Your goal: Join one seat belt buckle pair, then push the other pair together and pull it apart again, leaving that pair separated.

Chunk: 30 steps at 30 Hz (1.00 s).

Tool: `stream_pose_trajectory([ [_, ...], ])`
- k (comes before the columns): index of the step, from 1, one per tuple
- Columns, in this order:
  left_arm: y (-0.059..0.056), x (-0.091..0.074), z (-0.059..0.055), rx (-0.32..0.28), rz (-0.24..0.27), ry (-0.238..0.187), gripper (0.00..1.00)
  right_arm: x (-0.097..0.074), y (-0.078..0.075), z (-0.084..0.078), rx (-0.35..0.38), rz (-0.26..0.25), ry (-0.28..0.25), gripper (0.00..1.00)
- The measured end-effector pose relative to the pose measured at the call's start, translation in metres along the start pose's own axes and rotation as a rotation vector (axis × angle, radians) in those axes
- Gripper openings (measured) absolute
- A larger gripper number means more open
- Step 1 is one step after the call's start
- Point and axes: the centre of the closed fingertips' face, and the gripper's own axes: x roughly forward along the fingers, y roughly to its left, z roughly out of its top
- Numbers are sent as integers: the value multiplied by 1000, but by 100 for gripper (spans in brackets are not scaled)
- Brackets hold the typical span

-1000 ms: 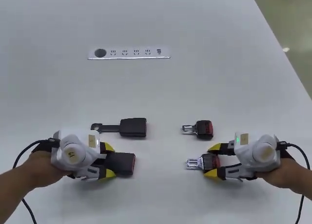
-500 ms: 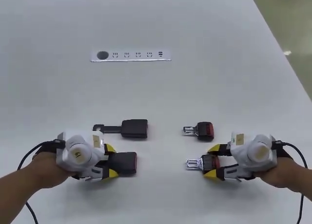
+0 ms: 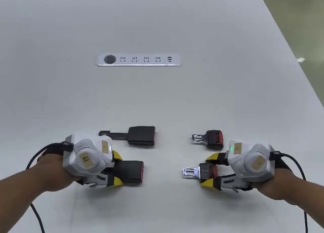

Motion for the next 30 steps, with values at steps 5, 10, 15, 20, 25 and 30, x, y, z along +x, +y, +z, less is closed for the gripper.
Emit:
stream_pose_trajectory([
  [5,1,0,-1,-8,3,5,33,9,-1,13,-13,13,-13,35],
  [10,0,0,0,-14,4,5,33,15,-1,22,-22,12,-14,35],
  [15,0,0,-1,-22,6,10,33,21,3,30,-26,13,-20,35],
  [20,0,0,-2,-30,8,17,33,29,6,36,-28,17,-31,35],
  [25,0,0,-2,-36,9,20,33,34,11,45,-31,22,-39,35],
  [30,0,0,-2,-40,12,22,33,38,15,56,-35,29,-51,35],
])
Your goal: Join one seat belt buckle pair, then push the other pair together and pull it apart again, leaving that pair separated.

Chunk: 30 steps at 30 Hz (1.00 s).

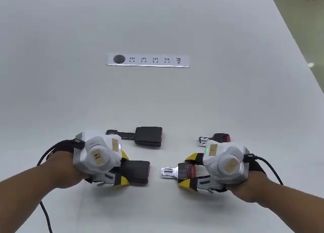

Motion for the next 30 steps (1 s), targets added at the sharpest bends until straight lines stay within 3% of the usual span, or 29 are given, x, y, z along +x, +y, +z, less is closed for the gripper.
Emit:
stream_pose_trajectory([
  [19,-3,2,5,-8,3,16,33,28,12,29,7,5,-41,36],
  [30,1,4,4,-7,12,27,32,34,13,29,17,-12,-44,35],
])
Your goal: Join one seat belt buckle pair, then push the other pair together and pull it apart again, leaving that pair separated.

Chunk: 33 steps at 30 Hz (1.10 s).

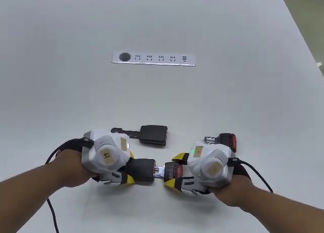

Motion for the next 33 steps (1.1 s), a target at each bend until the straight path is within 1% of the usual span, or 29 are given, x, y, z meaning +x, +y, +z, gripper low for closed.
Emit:
stream_pose_trajectory([
  [5,-2,0,0,11,-7,4,32,8,0,6,5,2,-21,35],
  [10,-5,0,3,32,-16,13,32,15,5,11,1,4,-25,35],
  [11,-5,0,2,34,-17,17,32,16,5,11,-2,2,-24,35],
  [12,-7,-1,-1,36,-25,39,32,16,10,9,10,20,-7,35],
  [13,-8,-4,-1,43,-27,25,32,19,6,9,-1,9,-14,35],
  [14,-9,-6,-1,49,-30,26,32,19,6,7,-4,10,-17,34],
  [15,-8,-4,-1,49,-32,27,32,20,6,7,-5,12,-17,34],
  [21,-5,-4,-1,50,-33,23,32,23,6,7,-12,12,-17,34],
  [25,-4,-4,-1,54,-37,12,32,23,6,7,-21,19,-15,34],
  [28,-4,-4,0,63,-41,11,32,21,6,8,-30,25,-11,34],
  [33,-2,-4,-1,65,-41,-10,32,19,6,8,-37,43,-26,34],
])
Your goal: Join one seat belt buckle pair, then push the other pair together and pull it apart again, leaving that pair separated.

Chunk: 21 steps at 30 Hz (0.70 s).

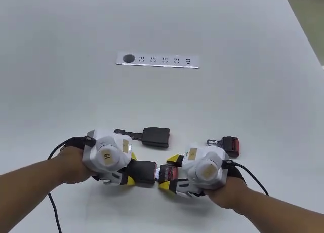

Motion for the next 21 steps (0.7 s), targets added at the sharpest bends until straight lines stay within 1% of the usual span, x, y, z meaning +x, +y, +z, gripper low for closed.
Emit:
stream_pose_trajectory([
  [3,1,0,0,8,-2,-16,32,-4,1,1,-18,14,-5,34],
  [6,0,1,0,31,-14,-21,32,-4,-1,2,-20,26,-15,34],
  [9,1,1,0,58,-30,-31,31,-5,0,0,-42,38,-18,34],
  [12,1,1,-2,74,-42,-35,31,-6,0,0,-51,45,-23,33],
  [15,3,1,-3,82,-53,-46,31,-7,-1,-1,-52,55,-40,33],
  [19,1,2,-2,93,-66,-50,30,-9,1,0,-50,56,-52,33],
  [21,1,2,-3,95,-69,-52,30,-10,0,0,-47,52,-61,33],
])
